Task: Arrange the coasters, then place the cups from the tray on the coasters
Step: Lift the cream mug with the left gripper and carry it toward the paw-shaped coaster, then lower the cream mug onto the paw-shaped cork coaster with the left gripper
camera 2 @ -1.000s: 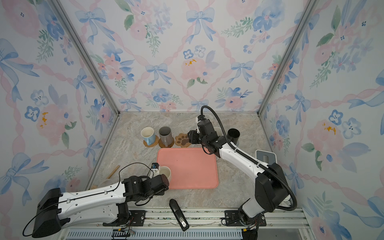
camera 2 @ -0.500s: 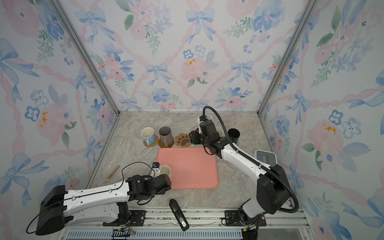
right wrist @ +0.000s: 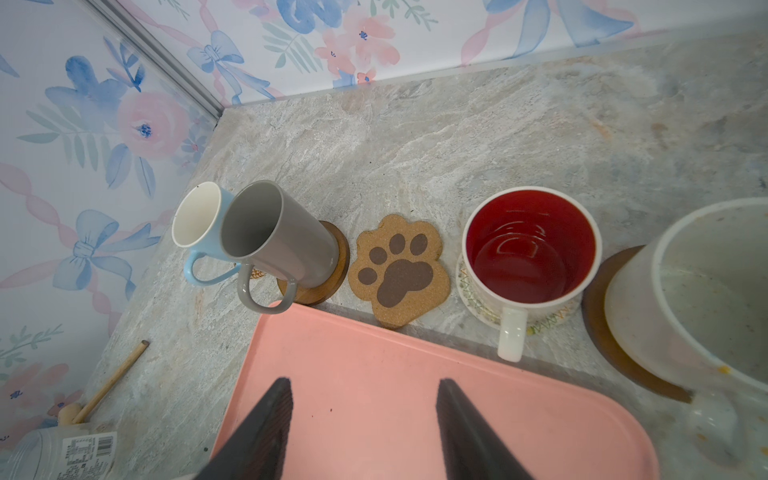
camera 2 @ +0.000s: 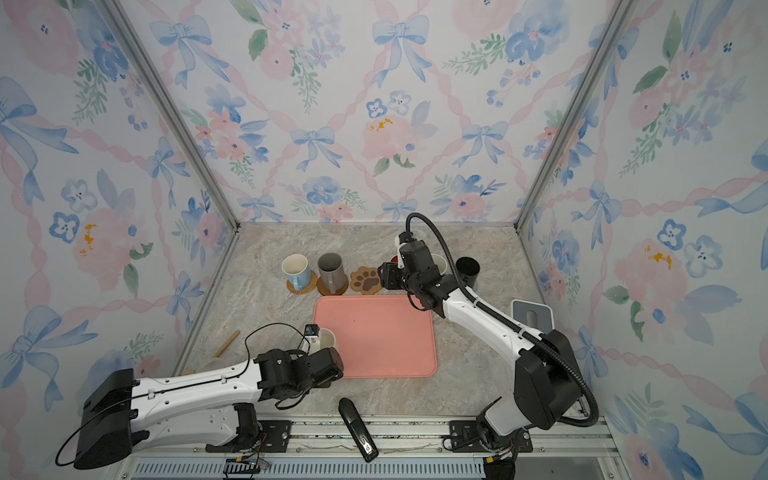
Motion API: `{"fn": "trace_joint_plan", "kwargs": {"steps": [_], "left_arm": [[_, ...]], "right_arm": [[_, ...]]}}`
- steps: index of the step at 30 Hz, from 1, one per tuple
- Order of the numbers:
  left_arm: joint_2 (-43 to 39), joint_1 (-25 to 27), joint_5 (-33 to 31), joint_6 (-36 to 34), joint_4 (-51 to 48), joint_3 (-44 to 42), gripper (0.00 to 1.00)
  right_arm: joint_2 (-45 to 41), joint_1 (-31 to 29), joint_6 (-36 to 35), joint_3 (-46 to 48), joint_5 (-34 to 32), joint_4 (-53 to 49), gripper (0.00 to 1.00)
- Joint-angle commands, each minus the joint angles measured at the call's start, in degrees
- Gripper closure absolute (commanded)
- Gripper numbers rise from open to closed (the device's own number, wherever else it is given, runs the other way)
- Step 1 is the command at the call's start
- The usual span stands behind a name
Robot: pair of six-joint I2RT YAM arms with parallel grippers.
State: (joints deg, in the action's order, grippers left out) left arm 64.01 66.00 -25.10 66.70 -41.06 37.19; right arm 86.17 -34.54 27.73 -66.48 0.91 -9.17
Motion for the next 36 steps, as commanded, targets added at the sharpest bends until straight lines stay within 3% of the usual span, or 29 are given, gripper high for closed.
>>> {"fn": "trace_joint_plan", "kwargs": {"steps": [1,7,11,16,22,30,36], "left_arm": [[-0.3,-0.2,-1.4,0.0,-1.0,2.1,1.00],[3.5,-0.2,-5.1,-3.9,-1.0,9.9,1.00],[7.0,-0.5,-11.5,-8.4,-1.0,16.3,1.00],[12.2,-3.7,-14.9,-17.5,-0.8,25.2,1.00],[19.5,-8.5,-16.7,-23.7,0.3,32.9,1.00],[25.6,-14.4,-10.3,-31.8,7.9,37.3,1.00],[27.0,-18.8,-0.7,-35.6,19.5,34.5,1.00]], "right_arm": [[-2.5,0.4,-0.2,0.9,0.8,1.0,0.42],[-2.4,0.5,-1.6,-1.5,1.7,-1.2,0.44],[-3.2,0.5,-2.4,-1.9,-0.3,-3.1,0.44],[-6.5,2.1,-2.5,-0.1,-0.9,-3.7,0.44],[-10.1,2.5,-3.4,1.3,-1.7,-4.6,0.43],[-11.7,3.3,-4.2,1.9,-1.2,-5.3,0.43],[-12.2,3.9,-4.0,2.5,-0.9,-5.3,0.43]]}}
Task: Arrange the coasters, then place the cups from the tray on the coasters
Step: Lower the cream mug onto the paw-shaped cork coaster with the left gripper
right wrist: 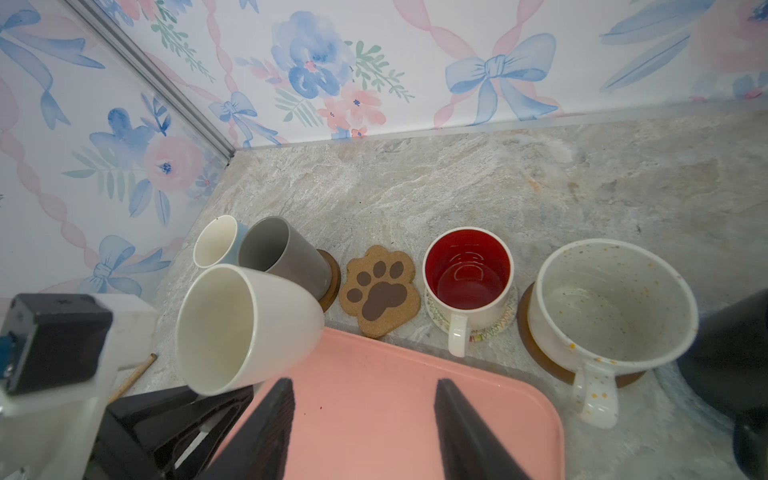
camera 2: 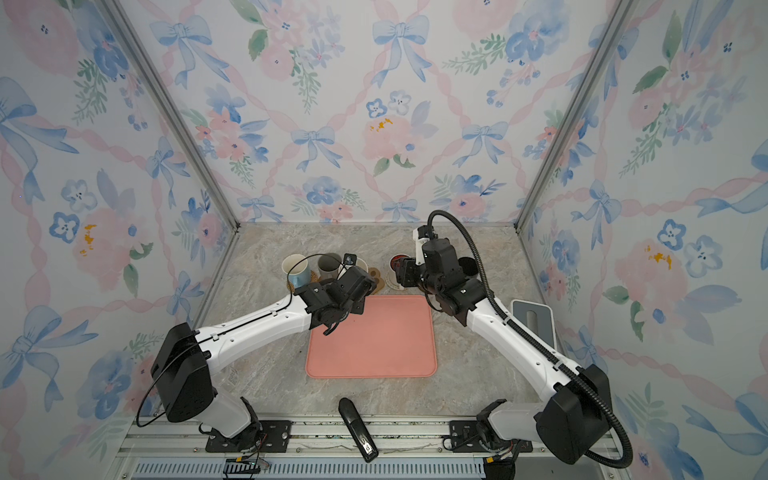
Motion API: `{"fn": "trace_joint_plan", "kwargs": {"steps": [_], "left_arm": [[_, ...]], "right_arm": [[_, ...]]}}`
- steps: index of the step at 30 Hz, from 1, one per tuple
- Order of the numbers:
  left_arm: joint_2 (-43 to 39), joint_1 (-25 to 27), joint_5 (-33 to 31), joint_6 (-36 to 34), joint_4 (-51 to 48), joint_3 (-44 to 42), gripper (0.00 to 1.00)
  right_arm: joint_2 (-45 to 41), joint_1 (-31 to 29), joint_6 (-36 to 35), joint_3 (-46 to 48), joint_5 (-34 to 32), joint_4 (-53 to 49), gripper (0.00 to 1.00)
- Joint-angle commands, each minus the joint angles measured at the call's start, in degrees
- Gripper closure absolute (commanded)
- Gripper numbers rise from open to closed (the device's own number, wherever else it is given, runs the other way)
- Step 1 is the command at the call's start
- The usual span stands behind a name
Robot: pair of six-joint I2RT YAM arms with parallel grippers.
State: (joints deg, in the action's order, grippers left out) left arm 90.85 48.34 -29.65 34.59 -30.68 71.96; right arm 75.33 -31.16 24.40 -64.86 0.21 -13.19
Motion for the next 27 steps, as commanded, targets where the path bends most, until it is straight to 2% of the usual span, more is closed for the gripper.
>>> {"fn": "trace_joint_plan", "kwargs": {"steps": [1,7,19,27], "left_arm": [[0.6,-1.9,5.1,-3.9,10.6,-0.5,1.00],[6.1,-5.6,10.7,-6.5,13.7,2.4,1.00],[17.7,-10.6,13.2,-9.7,13.6,10.2,1.00],[21.6,-11.6,15.4,-10.8,13.4,14.2,1.00]], "right_arm": [[-1.4,0.7,-0.7,0.9,-0.2,-1.3,0.43],[-1.3,0.8,-0.7,0.6,-0.2,-1.9,0.43],[-2.3,1.0,-1.4,0.4,-1.7,-3.8,0.43],[-1.7,1.3,-1.7,0.0,-1.4,-4.2,0.43]]}}
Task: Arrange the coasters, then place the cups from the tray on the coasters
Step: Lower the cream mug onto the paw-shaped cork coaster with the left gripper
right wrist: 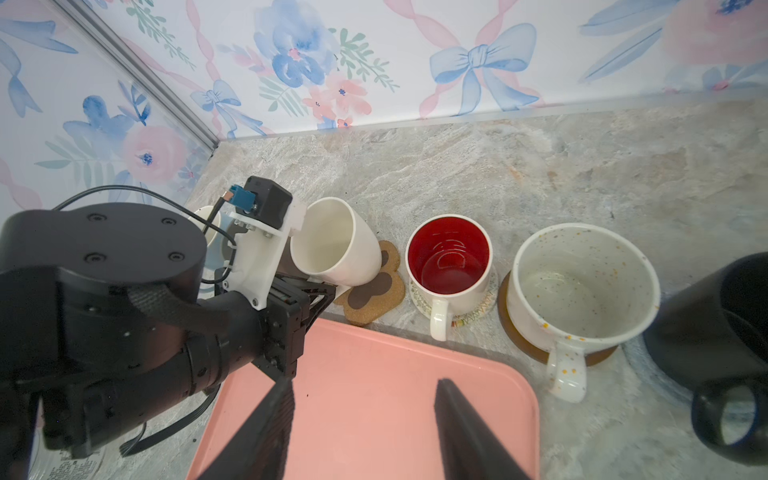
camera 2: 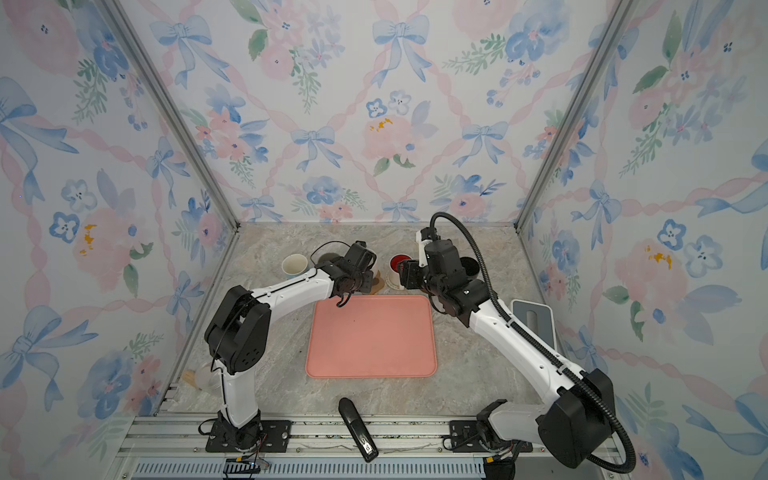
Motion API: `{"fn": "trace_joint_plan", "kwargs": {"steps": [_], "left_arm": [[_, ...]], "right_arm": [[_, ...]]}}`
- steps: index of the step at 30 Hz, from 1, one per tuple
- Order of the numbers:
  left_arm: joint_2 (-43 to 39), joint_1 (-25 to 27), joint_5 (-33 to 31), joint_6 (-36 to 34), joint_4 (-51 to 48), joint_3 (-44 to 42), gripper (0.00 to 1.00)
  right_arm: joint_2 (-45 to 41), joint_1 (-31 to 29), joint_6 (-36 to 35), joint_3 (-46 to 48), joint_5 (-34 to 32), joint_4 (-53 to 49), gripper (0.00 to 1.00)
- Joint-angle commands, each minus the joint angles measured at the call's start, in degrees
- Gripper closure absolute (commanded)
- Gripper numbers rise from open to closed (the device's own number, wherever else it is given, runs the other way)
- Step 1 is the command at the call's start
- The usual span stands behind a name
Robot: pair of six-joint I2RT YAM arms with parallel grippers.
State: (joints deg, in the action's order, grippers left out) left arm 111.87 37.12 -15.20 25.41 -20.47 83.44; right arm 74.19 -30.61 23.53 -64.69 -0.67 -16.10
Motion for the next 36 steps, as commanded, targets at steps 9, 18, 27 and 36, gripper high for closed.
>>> {"fn": "trace_joint_plan", "kwargs": {"steps": [9,18,27,36], "left_arm": [[0.5,-0.4,-0.3,-2.0,0.6,2.7,1.00],[0.2,-0.3,-1.2,-1.5,-0.5,1.8,1.00],[1.0,-0.3,-0.8,-1.2,-1.8,1.7,1.00],[0.9,-0.3,-0.9,-1.0,-2.5,1.7,1.00]], "right_arm": [[0.3,0.8,-1.1,-0.4,0.0,-1.5,0.42],[0.2,0.8,-1.1,-0.2,0.3,-1.4,0.42],[0.4,0.9,-1.3,-0.1,0.5,-1.3,0.41],[1.1,1.1,-1.4,-0.1,1.0,-1.1,0.41]]}}
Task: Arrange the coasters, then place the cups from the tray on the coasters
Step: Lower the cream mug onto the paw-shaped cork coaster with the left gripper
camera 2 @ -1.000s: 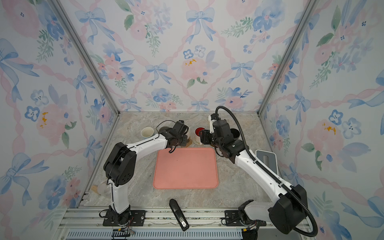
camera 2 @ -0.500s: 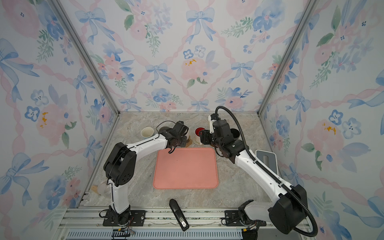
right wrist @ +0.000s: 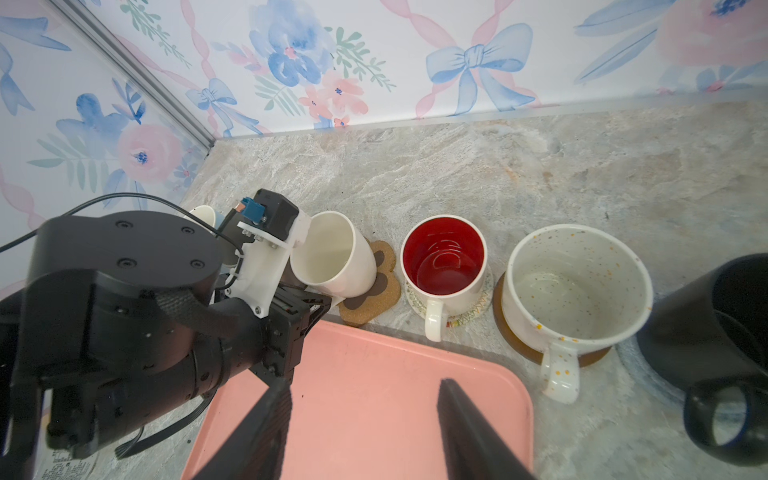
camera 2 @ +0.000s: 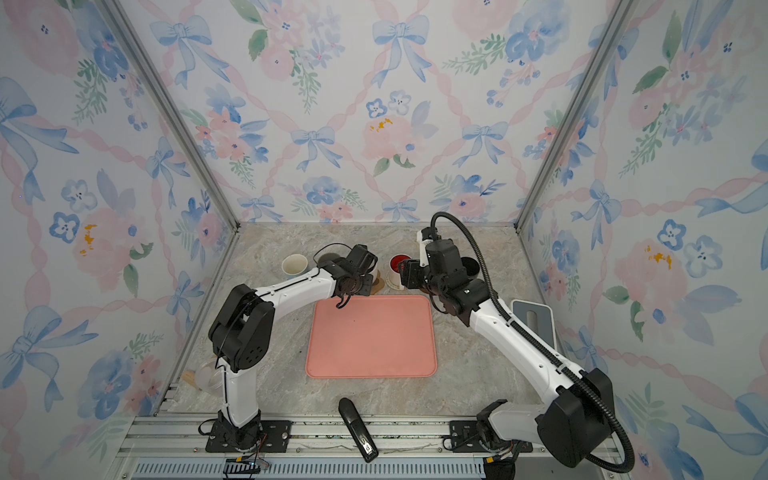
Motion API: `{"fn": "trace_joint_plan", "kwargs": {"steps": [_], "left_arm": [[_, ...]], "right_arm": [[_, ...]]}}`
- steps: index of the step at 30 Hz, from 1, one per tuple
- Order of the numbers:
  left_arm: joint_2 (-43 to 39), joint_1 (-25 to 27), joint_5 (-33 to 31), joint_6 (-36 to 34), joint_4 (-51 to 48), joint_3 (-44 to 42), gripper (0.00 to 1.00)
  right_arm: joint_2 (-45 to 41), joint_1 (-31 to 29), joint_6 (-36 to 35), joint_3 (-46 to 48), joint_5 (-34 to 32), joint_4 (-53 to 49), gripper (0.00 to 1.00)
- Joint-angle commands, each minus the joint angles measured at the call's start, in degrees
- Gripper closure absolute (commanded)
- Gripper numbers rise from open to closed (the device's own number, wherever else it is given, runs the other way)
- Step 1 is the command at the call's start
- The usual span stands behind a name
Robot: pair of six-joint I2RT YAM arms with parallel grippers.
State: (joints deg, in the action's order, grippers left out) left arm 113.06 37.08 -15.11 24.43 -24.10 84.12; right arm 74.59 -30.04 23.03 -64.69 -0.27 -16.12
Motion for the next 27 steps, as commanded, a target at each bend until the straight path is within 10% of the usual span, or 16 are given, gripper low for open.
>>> {"fn": "trace_joint_plan", "kwargs": {"steps": [1,13,27], "left_arm": [[-0.2,-0.3,-0.9,0.0,1.0,1.0,1.00],[0.2,-0.2,-0.1,0.4,0.2,1.1,1.00],[-0.1,-0.2,0.1,0.9,0.0,1.2,0.61]], "right_arm": [[0.7,0.5,-0.9,-0.1,0.5,-1.0,0.40],[0.9,0.5,-0.8,0.0,0.7,-1.0,0.40],[0.9,0.8,-1.0,0.2,0.9,-0.8,0.40]]}}
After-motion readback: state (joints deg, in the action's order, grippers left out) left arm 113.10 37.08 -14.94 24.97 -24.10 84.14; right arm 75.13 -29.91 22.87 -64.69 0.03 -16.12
